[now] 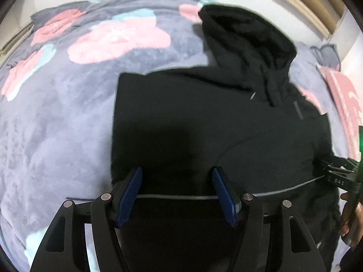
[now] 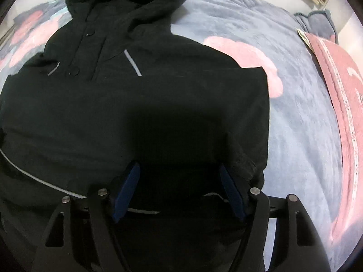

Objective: Fold large clothes

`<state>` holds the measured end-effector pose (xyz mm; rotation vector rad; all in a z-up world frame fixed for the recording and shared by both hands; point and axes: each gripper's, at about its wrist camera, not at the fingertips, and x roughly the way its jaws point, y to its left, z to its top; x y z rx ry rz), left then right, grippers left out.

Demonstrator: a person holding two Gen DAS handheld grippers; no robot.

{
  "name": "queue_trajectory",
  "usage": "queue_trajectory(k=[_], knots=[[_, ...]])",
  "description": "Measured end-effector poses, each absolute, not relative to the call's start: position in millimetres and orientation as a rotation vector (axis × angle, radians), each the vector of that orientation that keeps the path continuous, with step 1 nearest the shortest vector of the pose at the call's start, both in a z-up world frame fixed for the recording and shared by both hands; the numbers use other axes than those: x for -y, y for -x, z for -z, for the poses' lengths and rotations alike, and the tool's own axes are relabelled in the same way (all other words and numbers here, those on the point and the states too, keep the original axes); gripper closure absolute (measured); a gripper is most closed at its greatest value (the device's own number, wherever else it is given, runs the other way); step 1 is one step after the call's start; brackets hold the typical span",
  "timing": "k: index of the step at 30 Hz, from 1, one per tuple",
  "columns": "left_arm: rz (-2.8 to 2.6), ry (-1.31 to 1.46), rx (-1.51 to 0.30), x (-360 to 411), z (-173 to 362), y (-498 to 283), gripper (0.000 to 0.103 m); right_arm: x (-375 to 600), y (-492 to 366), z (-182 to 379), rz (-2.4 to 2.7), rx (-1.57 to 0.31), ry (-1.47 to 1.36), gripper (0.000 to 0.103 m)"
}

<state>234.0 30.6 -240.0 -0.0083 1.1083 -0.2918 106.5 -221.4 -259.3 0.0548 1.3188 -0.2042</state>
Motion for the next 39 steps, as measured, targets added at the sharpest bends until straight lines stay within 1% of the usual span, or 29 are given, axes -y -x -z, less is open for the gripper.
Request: queue_trajectory(k=[3, 6, 8, 11, 12, 14, 16, 19, 22, 23, 26, 30, 34, 39], knots=[[0.356, 0.074, -1.057, -43, 212, -209, 0.037, 222, -83, 219, 0.102, -1.230, -0.132, 0.033], [0.444, 0.105, -0.998, -49, 195, -174, 0.037, 218, -55, 199, 0.077, -1.177, -0.116, 0.033], [0.516, 0.102, -1.011, -42, 203, -160, 0.037, 217, -41, 207, 0.064, -1.186, -0.120, 0.033], [0.481, 0.041, -1.104, -28, 241, -159, 0.037, 215, -41, 241, 0.098, -1.262, -0.083, 0.033], [0.455, 0.030, -1.129, -26, 255, -162, 0.037, 215, -40, 255, 0.099, -1.289, -0.079, 0.032], [0.425, 0.014, -1.136, -20, 269, -167, 0.037, 206, -37, 265, 0.107, -1.295, -0.060, 0.029], [0.395, -0.036, -1.122, -9, 271, -168, 0.035, 202, -38, 269, 0.133, -1.282, -0.039, 0.026], [0.367, -0.033, -1.114, -8, 267, -167, 0.035, 198, -39, 271, 0.160, -1.290, -0.035, 0.025], [0.399, 0.016, -1.129, -22, 251, -159, 0.035, 202, -38, 264, 0.143, -1.336, -0.053, 0.025], [0.419, 0.021, -1.147, -26, 241, -154, 0.035, 201, -37, 259, 0.127, -1.382, -0.039, 0.026], [0.473, 0.044, -1.173, -39, 217, -141, 0.034, 204, -33, 232, 0.087, -1.446, -0.054, 0.025], [0.508, 0.111, -1.145, -71, 166, -118, 0.034, 216, -6, 179, 0.067, -1.406, -0.160, 0.026], [0.494, 0.073, -1.080, -84, 117, -108, 0.034, 244, 10, 133, 0.107, -1.348, -0.226, 0.026], [0.472, 0.069, -0.968, -91, 57, -118, 0.034, 267, -3, 77, 0.139, -1.255, -0.333, 0.026]])
